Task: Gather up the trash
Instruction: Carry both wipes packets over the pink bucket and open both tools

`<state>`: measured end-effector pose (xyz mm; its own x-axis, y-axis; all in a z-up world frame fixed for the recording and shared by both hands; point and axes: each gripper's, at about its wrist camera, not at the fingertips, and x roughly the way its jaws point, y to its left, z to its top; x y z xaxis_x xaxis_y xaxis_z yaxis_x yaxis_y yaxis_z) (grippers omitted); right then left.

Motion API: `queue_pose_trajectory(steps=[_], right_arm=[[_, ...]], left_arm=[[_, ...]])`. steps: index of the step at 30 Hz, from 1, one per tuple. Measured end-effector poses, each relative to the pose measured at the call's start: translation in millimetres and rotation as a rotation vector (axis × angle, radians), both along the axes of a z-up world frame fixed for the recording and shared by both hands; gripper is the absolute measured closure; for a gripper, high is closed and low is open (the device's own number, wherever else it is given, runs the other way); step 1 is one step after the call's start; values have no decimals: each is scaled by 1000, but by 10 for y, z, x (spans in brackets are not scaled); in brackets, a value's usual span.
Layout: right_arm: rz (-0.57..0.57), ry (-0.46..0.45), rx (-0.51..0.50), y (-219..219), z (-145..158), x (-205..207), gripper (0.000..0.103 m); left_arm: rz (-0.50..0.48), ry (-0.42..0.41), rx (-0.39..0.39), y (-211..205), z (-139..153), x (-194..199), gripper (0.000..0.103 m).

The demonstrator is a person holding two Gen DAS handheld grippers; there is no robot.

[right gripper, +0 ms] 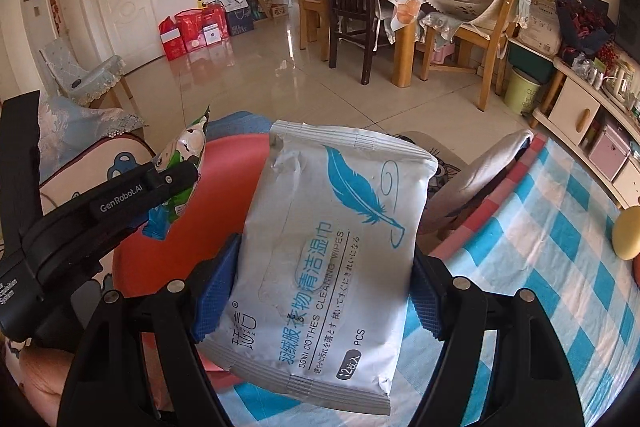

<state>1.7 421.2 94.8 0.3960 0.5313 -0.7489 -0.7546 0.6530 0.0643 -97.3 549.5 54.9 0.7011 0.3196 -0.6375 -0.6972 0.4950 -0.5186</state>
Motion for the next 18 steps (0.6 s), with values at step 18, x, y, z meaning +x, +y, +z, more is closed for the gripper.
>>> queue_pose_trajectory(steps=[18], right_arm=[[18, -47, -53, 69, -200, -34, 15]], left_arm=[[-29, 75, 97, -147, 29, 127, 40]])
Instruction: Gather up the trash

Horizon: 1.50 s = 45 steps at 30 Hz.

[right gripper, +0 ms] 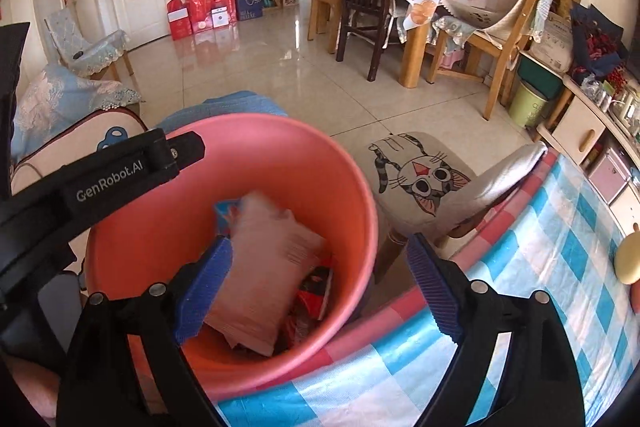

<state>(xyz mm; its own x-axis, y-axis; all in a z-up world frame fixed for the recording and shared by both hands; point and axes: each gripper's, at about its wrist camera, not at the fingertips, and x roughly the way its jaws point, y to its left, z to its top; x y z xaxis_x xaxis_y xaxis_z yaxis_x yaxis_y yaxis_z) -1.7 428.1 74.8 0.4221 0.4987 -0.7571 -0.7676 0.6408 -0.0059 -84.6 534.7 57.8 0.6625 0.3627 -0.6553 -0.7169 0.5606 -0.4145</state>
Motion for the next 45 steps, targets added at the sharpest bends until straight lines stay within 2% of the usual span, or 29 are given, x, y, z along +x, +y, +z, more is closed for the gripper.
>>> queue_pose_trajectory(steps=[2, 4, 12, 17, 23, 25, 31, 40, 45], right_arm=[[-19, -6, 1, -100, 22, -6, 15], [-38, -15, -3, -189, 47, -11, 15], [-112, -44, -27, -623, 152, -51, 14], [-163, -61, -37, -983, 229, -102, 13], [-247, -91, -35, -1521, 324, -164, 13], [-280, -94, -31, -1699, 352, -187, 13], [-388, -99, -12, -2276, 452, -244, 12], [-540, -83, 53, -3154, 570, -454, 9], [-616, -111, 79, -3552, 694, -594, 9]], left_arm=[[-8, 3, 15, -32, 19, 11, 37], [-13, 5, 37, -79, 43, 25, 28], [-69, 23, 115, -298, 120, 128, 27], [-141, 21, 174, -534, 210, 226, 22], [-249, -3, 256, -920, 323, 311, 17], [-281, -15, 296, -1078, 370, 320, 11], [-377, -23, 394, -1552, 483, 357, 5], [-498, -52, 477, -2245, 637, 307, 4], [-556, -74, 521, -2645, 734, 229, 4]])
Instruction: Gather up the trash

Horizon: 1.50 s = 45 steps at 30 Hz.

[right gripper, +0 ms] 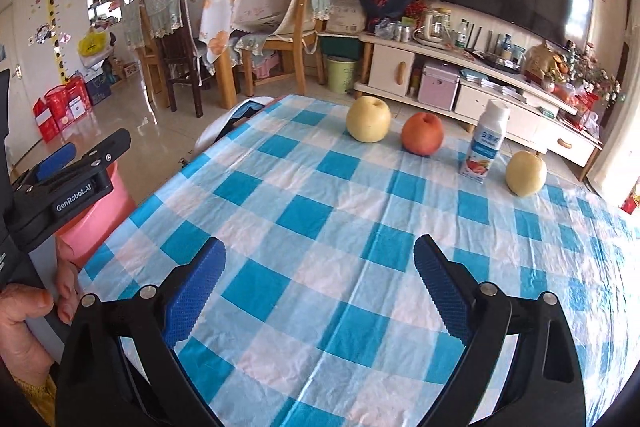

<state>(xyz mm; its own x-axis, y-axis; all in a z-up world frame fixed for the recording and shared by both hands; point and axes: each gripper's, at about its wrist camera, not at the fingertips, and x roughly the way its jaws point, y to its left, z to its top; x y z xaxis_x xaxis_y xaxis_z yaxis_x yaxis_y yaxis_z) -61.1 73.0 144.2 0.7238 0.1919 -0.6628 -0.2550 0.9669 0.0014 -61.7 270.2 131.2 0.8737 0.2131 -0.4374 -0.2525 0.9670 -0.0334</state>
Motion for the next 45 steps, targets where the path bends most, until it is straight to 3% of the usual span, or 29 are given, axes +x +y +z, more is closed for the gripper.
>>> queue_pose_trajectory(steps=[5, 18, 25, 45], right_arm=[[-76, -48, 24, -396, 169, -149, 8], [-268, -173, 83, -1321, 490, -588, 7], [-310, -235, 92, -1614, 586, -771, 7], [-381, -327, 80, -2060, 696, -1023, 7]], left_arm=[[-64, -28, 47, -454, 132, -103, 4], [-220, -24, 34, -1399, 321, -318, 4], [-264, -56, 92, -1827, 460, -504, 4], [-278, -93, 118, -2313, 693, -703, 4]])
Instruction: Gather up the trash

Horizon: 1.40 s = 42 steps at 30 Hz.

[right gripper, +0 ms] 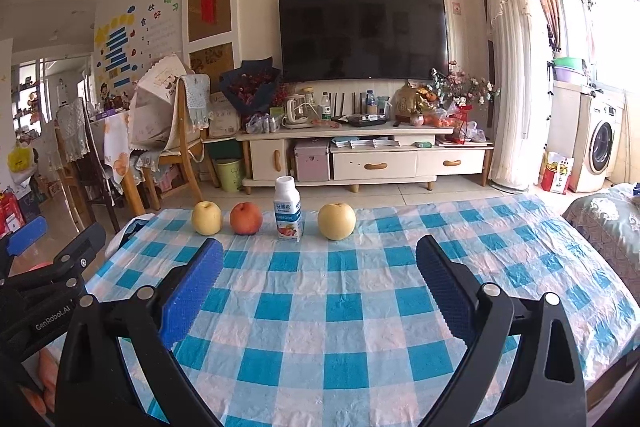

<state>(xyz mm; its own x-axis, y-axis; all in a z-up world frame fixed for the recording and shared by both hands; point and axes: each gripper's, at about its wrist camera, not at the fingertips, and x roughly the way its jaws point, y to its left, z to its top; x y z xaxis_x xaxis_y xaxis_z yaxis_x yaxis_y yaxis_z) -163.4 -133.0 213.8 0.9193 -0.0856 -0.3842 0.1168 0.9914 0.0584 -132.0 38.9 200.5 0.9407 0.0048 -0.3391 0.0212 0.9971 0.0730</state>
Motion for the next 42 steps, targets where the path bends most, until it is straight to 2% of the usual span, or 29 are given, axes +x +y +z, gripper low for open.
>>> queue_pose_trajectory(steps=[25, 42], right_arm=[[9, 12, -54, 76, -68, 45, 7], [15, 89, -95, 129, -344, 317, 7]], left_arm=[[8, 27, -2, -67, -85, 59, 4], [7, 92, -14, -49, -417, 363, 4]])
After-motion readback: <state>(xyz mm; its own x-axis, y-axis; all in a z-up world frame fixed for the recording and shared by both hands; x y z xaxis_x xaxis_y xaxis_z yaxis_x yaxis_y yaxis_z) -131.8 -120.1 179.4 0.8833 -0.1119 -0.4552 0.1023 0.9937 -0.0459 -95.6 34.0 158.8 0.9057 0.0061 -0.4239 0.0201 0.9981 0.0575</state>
